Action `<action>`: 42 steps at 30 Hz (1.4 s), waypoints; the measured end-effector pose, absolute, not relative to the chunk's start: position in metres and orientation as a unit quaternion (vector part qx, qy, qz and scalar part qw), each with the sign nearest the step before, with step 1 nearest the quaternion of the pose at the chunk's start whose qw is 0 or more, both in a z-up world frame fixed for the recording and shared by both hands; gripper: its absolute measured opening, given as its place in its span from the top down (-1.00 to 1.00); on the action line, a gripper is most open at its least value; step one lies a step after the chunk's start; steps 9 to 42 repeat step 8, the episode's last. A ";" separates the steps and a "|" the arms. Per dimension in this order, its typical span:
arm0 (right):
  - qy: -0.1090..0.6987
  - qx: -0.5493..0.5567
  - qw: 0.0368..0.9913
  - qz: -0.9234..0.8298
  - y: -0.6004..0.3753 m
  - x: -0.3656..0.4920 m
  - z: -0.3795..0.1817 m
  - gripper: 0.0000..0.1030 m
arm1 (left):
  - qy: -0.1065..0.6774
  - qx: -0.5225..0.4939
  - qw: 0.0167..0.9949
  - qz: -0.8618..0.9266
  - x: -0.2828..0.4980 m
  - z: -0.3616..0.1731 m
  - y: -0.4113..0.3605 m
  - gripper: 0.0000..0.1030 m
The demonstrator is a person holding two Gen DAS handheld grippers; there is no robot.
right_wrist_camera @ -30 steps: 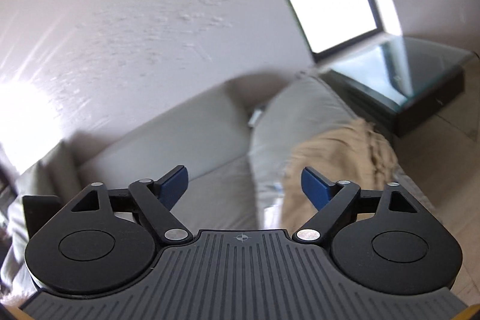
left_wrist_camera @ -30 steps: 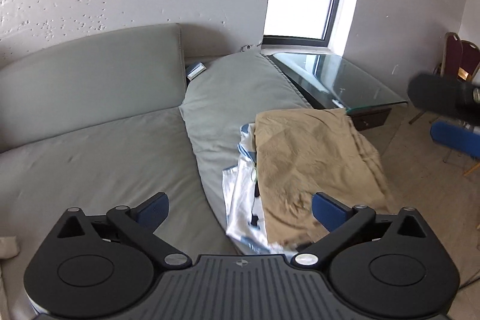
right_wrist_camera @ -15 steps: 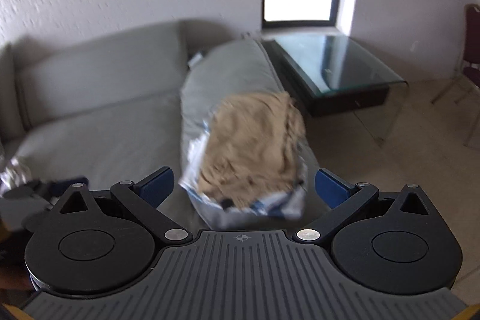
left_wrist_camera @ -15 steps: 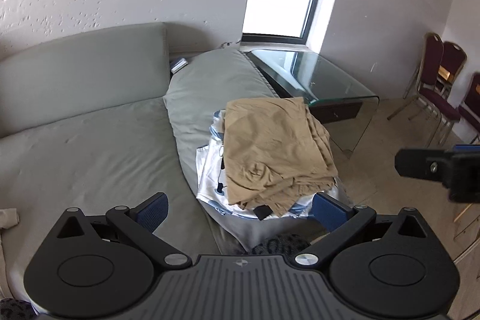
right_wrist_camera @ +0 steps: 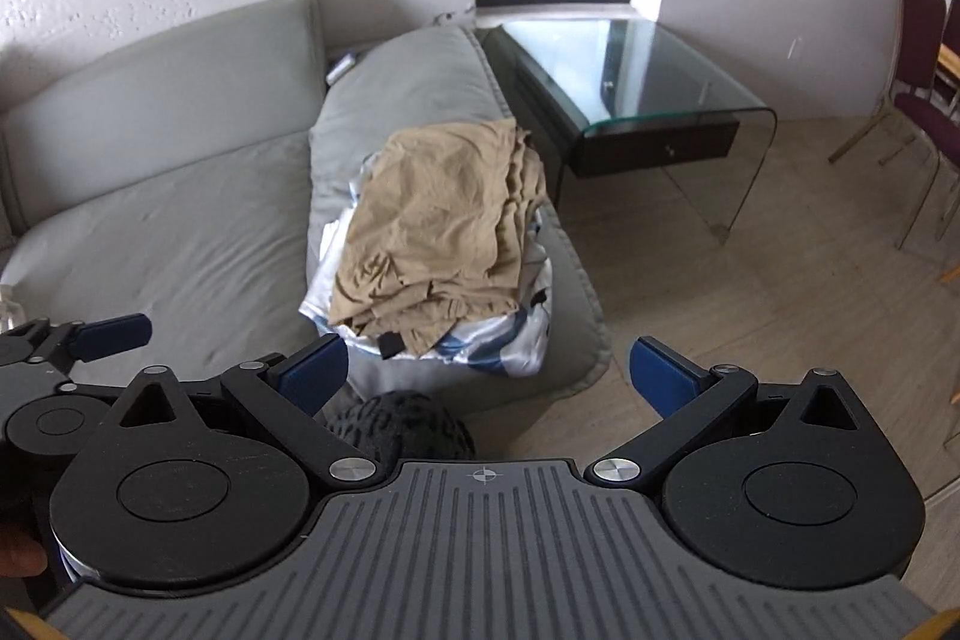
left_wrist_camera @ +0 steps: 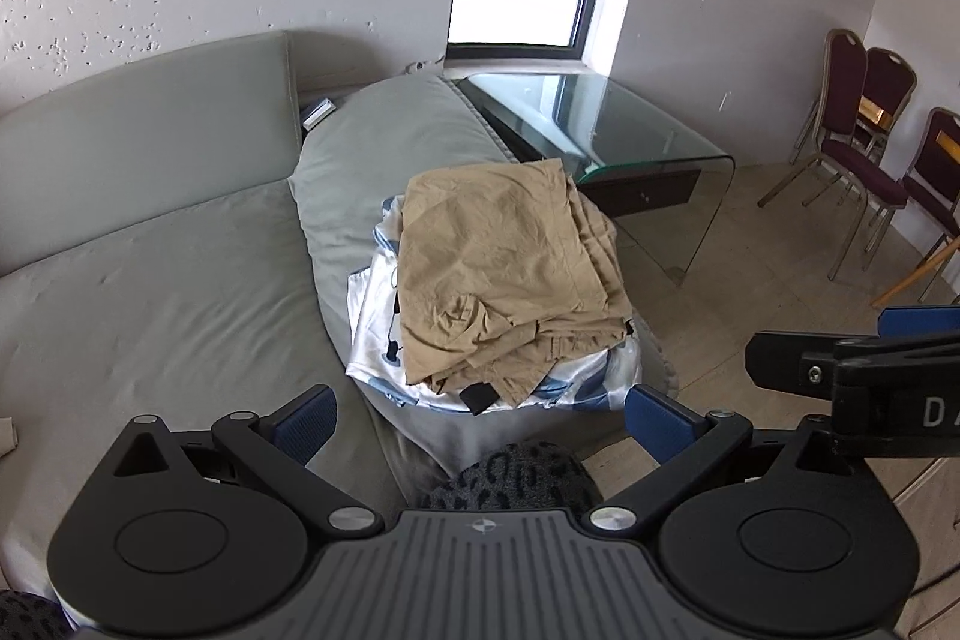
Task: Fold clothes
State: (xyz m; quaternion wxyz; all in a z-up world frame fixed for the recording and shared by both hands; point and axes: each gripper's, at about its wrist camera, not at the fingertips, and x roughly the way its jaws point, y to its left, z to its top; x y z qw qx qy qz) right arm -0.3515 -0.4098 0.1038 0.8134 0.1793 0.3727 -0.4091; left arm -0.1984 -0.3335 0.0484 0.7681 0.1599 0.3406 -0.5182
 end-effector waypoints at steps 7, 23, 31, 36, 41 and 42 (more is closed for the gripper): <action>0.373 0.190 0.815 -0.400 -0.409 -0.352 0.099 -0.99 | 0.351 0.158 0.763 -0.519 -0.197 0.041 -0.338 -0.99; 0.373 0.191 0.816 -0.399 -0.408 -0.352 0.098 -0.99 | 0.349 0.158 0.764 -0.519 -0.197 0.042 -0.337 -0.99; 0.373 0.191 0.816 -0.399 -0.408 -0.352 0.098 -0.99 | 0.349 0.158 0.764 -0.519 -0.197 0.042 -0.337 -0.99; 0.373 0.191 0.816 -0.399 -0.408 -0.352 0.098 -0.99 | 0.349 0.158 0.764 -0.519 -0.197 0.042 -0.337 -0.99; 0.373 0.191 0.816 -0.399 -0.408 -0.352 0.098 -0.99 | 0.349 0.158 0.764 -0.519 -0.197 0.042 -0.337 -0.99; 0.373 0.191 0.816 -0.399 -0.408 -0.352 0.098 -0.99 | 0.349 0.158 0.764 -0.519 -0.197 0.042 -0.337 -0.99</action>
